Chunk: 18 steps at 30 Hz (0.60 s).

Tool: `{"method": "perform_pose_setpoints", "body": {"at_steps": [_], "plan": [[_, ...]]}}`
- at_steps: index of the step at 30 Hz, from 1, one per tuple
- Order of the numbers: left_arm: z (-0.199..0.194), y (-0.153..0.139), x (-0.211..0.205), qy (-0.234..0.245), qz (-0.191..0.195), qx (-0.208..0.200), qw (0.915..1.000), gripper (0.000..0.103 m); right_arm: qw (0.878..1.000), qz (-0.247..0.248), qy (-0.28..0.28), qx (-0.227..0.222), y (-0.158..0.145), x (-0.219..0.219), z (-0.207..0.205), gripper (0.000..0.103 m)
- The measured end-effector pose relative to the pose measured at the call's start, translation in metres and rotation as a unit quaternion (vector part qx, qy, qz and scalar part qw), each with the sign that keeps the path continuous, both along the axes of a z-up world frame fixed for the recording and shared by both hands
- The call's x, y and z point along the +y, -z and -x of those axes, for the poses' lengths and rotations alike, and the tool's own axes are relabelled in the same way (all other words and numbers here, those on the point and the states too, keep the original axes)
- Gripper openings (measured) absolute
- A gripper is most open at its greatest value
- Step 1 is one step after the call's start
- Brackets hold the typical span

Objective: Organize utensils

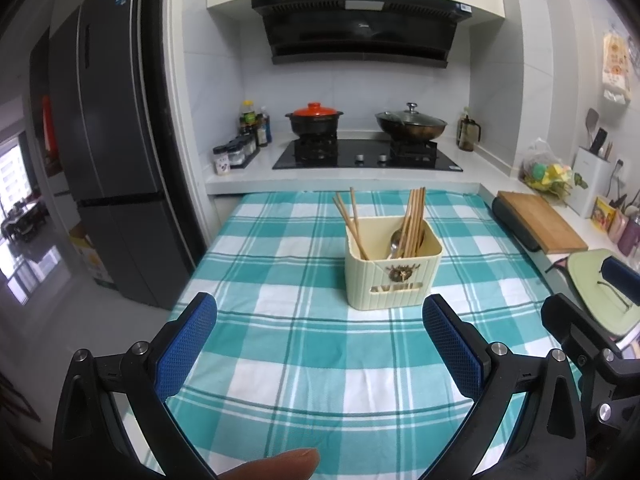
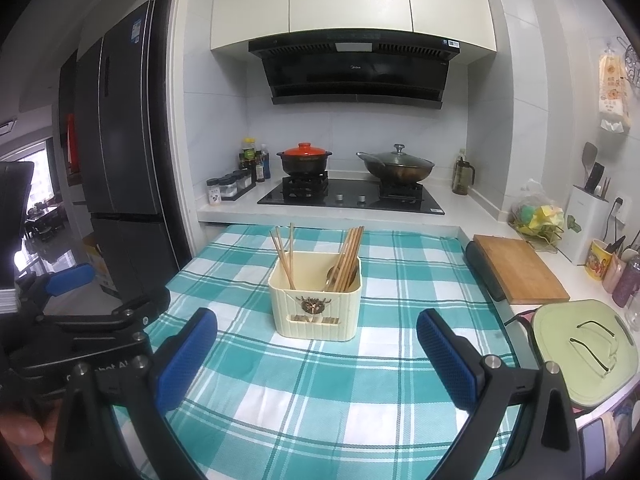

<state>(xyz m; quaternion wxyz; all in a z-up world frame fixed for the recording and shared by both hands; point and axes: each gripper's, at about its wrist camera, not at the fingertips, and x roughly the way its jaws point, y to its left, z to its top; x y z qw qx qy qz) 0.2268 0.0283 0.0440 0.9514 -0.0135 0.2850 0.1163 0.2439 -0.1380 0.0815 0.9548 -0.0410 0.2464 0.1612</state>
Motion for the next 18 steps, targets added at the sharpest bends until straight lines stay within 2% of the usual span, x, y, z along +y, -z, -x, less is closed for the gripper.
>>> {"method": "perform_pose_setpoints", "body": {"at_steps": [15,18], "plan": [[-0.0015,0.0042,-0.0004,0.004,-0.003,0.005,1.0000,0.103,1.000,0.000,0.001,0.002,0.0021,-0.0033,0.0000,0.102],[0.0027,0.0050,0.0010,0.010,0.001,-0.009,0.9999,0.103,1.000,0.000,0.003,0.004,0.0042,-0.0054,-0.0004,0.102]]}}
